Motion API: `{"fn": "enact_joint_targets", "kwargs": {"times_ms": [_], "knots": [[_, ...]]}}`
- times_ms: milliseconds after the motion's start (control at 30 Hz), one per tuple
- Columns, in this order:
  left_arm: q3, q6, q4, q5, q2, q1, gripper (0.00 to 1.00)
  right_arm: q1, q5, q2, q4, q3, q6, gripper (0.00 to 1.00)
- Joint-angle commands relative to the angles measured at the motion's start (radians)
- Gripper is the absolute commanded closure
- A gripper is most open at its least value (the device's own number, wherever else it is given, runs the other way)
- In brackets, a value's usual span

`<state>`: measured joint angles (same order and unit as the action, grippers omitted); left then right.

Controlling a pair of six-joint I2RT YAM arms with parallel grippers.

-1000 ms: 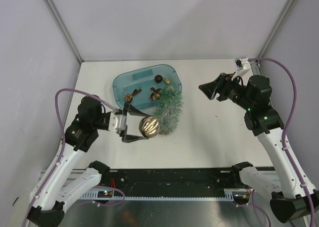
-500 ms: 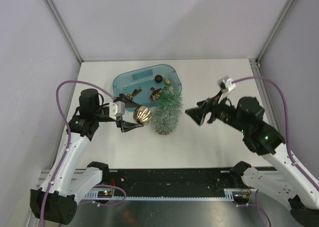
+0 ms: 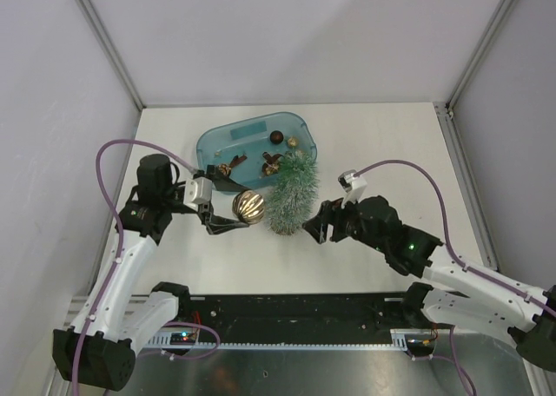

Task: Decorate the small christmas tree

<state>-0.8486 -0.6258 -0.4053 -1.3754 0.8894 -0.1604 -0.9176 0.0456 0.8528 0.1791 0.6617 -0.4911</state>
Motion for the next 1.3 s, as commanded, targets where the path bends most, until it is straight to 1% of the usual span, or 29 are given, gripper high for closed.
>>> {"fn": "enact_joint_targets", "kwargs": {"times_ms": [0, 100, 167, 300, 400, 500, 633, 933, 1033, 1133, 1200, 1267], "knots": [[-0.032, 0.03, 0.017, -0.085, 0.014, 0.008, 0.2, -0.007, 0.063, 0.021, -0.142, 0.011, -0.037, 0.29], [-0.031, 0.017, 0.018, -0.082, 0.022, 0.008, 0.2, -0.006, 0.079, 0.01, -0.162, -0.024, -0.064, 0.3], [-0.03, 0.007, 0.018, -0.075, 0.027, 0.009, 0.21, -0.007, 0.088, -0.001, -0.226, -0.062, -0.093, 0.31], [-0.033, 0.01, 0.018, -0.064, 0.026, 0.009, 0.21, -0.007, 0.108, -0.007, -0.349, -0.144, -0.138, 0.38], [-0.041, 0.02, 0.018, -0.062, 0.017, 0.015, 0.22, -0.005, 0.081, 0.007, -0.424, -0.18, -0.144, 0.44], [-0.048, 0.038, 0.018, -0.068, 0.008, 0.021, 0.22, -0.002, 0.051, 0.041, -0.471, -0.191, -0.142, 0.48], [-0.056, 0.063, 0.018, -0.074, 0.005, 0.022, 0.22, 0.002, 0.023, 0.08, -0.533, -0.194, -0.133, 0.51], [-0.074, 0.12, 0.018, -0.064, -0.008, 0.022, 0.26, 0.011, 0.022, 0.183, -0.603, -0.194, -0.113, 0.56], [-0.078, 0.134, 0.019, -0.081, -0.019, 0.021, 0.25, 0.013, 0.021, 0.21, -0.623, -0.193, -0.107, 0.59], [-0.079, 0.14, 0.018, -0.114, -0.025, 0.022, 0.25, 0.024, 0.016, 0.228, -0.628, -0.19, -0.097, 0.67], [-0.083, 0.143, 0.018, -0.129, -0.024, 0.022, 0.25, 0.033, 0.015, 0.229, -0.612, -0.186, -0.082, 0.8], [-0.082, 0.144, 0.018, -0.139, -0.022, 0.022, 0.25, 0.047, 0.009, 0.223, -0.585, -0.182, -0.06, 0.88]]}}
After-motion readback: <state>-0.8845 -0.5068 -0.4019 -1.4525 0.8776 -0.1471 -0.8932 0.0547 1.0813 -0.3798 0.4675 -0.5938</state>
